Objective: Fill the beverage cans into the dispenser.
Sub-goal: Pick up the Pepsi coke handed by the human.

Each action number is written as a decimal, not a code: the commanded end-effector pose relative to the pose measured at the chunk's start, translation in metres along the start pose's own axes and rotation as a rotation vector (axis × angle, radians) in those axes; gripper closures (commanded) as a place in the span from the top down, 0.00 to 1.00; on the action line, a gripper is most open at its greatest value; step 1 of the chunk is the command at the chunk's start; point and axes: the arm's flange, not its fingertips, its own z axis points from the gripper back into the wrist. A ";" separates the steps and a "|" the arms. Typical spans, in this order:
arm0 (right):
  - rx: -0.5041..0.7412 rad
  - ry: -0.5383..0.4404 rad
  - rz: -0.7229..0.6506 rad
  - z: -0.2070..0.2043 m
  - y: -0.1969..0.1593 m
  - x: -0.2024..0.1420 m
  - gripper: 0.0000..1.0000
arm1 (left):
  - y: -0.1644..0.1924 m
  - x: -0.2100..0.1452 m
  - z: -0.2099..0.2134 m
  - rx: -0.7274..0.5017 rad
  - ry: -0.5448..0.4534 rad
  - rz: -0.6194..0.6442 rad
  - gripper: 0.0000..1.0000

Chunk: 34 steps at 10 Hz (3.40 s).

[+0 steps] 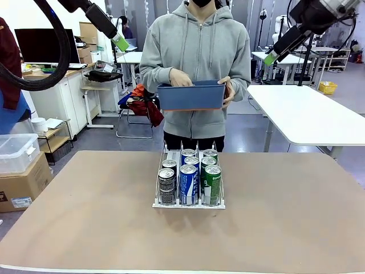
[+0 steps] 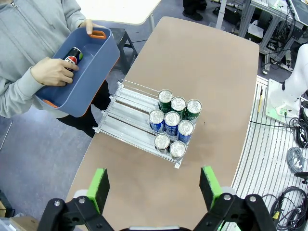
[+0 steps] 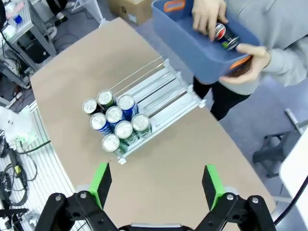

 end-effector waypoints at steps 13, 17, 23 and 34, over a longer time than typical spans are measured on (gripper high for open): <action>0.121 -0.091 0.056 0.023 0.011 0.009 1.00 | -0.003 -0.002 0.001 -0.015 -0.005 0.017 1.00; 0.059 -0.103 0.075 0.027 0.032 0.002 1.00 | -0.003 -0.002 0.001 -0.015 -0.005 0.017 1.00; 0.087 -0.088 0.051 0.032 0.022 0.012 1.00 | -0.003 -0.002 0.001 -0.015 -0.005 0.017 1.00; 0.087 -0.088 0.051 0.032 0.022 0.012 1.00 | -0.003 -0.002 0.001 -0.015 -0.005 0.017 1.00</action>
